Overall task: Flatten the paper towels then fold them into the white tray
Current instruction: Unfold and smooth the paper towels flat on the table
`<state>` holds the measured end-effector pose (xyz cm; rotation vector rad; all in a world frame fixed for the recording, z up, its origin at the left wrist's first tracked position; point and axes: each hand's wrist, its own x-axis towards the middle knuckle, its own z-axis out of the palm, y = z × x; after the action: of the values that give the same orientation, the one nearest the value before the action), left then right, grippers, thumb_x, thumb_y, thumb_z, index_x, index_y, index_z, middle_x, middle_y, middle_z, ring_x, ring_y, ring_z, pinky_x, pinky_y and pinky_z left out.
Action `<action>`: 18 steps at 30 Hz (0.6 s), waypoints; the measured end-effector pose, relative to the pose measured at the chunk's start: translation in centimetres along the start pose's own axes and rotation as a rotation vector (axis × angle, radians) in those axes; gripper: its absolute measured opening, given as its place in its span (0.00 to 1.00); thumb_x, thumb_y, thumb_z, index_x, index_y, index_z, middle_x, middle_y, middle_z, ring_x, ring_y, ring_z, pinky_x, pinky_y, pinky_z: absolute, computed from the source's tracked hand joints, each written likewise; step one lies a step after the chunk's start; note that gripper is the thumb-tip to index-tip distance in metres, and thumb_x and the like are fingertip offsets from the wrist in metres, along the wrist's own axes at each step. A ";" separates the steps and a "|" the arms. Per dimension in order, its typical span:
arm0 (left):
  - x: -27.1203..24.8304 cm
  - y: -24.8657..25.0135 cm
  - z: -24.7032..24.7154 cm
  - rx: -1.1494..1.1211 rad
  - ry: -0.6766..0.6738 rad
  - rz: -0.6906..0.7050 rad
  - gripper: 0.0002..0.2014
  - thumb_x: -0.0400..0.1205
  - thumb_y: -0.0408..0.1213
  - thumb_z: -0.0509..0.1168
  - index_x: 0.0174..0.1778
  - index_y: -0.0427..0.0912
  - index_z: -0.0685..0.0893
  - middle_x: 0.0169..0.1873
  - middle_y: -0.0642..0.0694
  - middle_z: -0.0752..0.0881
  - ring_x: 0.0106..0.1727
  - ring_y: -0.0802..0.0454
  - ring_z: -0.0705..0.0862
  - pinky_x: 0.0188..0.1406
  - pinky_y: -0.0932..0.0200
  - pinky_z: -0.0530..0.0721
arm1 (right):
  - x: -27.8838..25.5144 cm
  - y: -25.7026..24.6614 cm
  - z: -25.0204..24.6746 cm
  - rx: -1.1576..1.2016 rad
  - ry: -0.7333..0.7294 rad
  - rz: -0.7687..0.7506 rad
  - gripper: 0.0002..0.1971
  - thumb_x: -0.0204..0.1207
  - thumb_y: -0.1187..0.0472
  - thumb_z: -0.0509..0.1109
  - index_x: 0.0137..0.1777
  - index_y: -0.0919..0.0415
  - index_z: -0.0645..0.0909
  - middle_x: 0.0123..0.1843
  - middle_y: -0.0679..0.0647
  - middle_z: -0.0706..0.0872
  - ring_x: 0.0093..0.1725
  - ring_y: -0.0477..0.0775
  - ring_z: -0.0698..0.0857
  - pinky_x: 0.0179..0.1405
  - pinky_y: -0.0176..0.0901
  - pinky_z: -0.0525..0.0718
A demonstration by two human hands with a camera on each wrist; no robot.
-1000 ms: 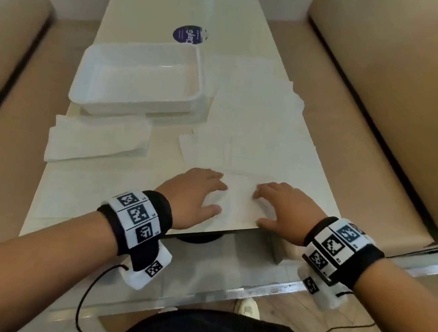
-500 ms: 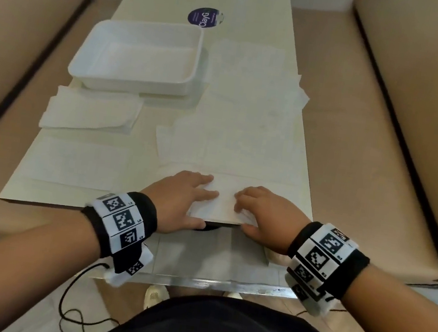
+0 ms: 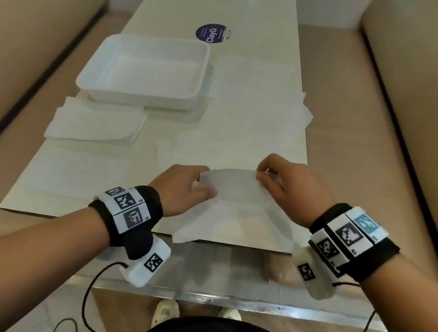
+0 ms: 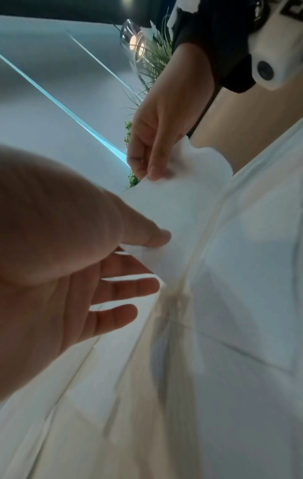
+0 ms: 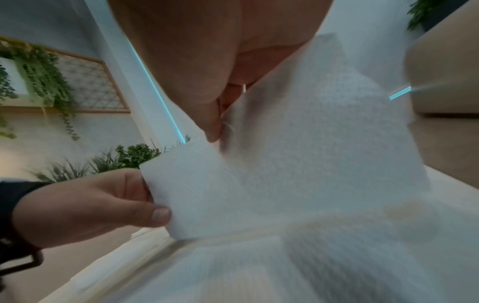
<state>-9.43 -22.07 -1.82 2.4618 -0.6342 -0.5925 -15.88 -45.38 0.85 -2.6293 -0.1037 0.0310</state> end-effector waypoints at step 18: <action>4.5 -0.5 -1.4 -0.235 -0.038 -0.180 0.24 0.79 0.44 0.70 0.69 0.48 0.70 0.37 0.50 0.88 0.37 0.56 0.83 0.35 0.61 0.74 | 2.1 -0.3 4.7 -0.268 -0.195 -0.129 0.19 0.77 0.50 0.66 0.66 0.52 0.76 0.63 0.49 0.79 0.61 0.55 0.76 0.52 0.46 0.73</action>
<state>-4.95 -23.62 -2.27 2.3039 -0.3371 -0.7405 -14.04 -42.70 -3.14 -2.8741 -0.3681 0.2446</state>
